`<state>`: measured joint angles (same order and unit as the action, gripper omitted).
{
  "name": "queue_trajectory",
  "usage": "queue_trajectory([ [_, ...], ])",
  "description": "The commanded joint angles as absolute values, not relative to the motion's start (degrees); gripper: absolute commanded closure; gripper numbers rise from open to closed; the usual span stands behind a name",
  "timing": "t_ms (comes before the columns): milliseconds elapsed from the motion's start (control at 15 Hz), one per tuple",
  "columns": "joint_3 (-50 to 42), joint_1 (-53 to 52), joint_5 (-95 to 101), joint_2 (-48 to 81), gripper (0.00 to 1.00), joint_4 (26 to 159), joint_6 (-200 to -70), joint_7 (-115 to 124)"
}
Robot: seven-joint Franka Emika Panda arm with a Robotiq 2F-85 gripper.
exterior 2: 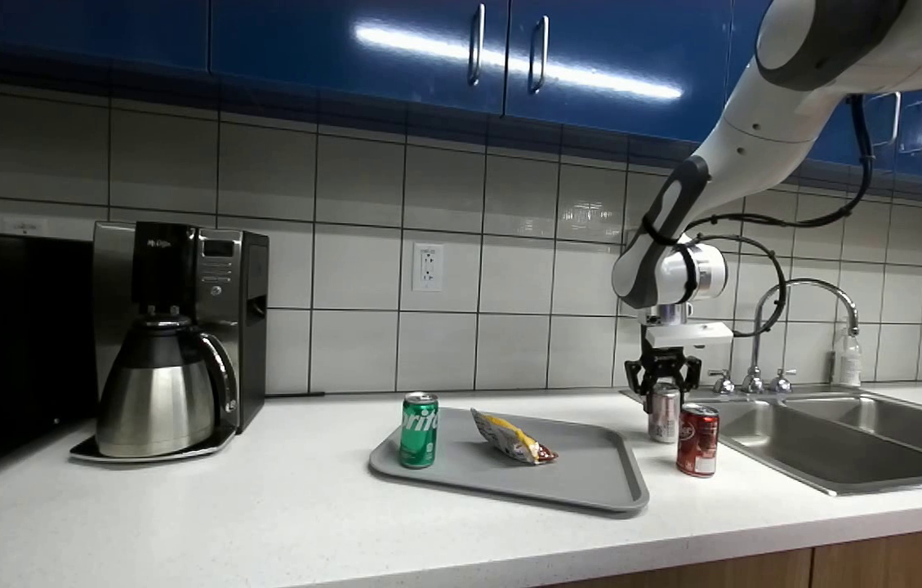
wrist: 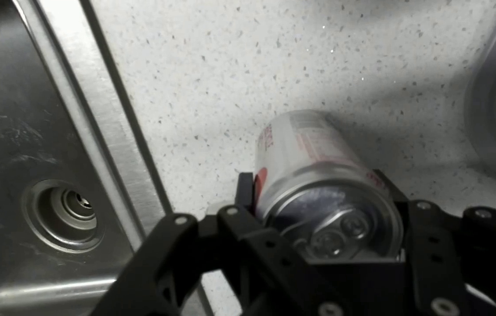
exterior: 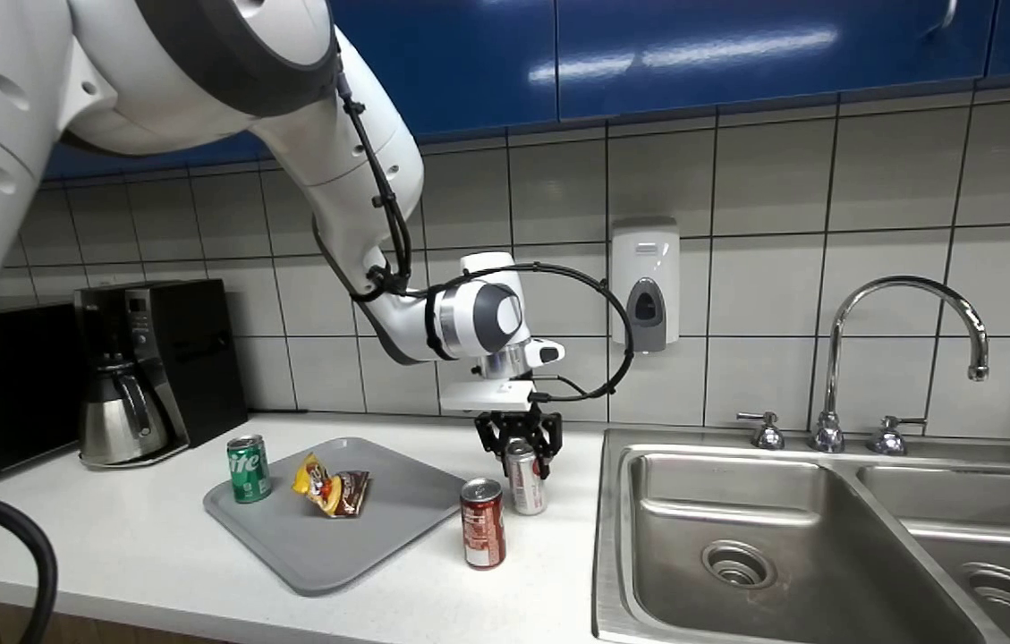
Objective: Remove the red, grey and green cans from the tray
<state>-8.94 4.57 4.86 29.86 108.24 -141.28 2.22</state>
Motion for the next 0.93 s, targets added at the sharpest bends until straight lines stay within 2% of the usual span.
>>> queue_trajectory([
  [0,-8.8,4.8,4.7,30.7,0.06,105.3,-137.8,4.2],
  [67,-8.8,4.7,4.7,30.7,0.00,105.1,-137.4,4.5],
  [867,-9.3,3.5,7.2,25.7,0.00,108.0,-138.6,4.5],
])
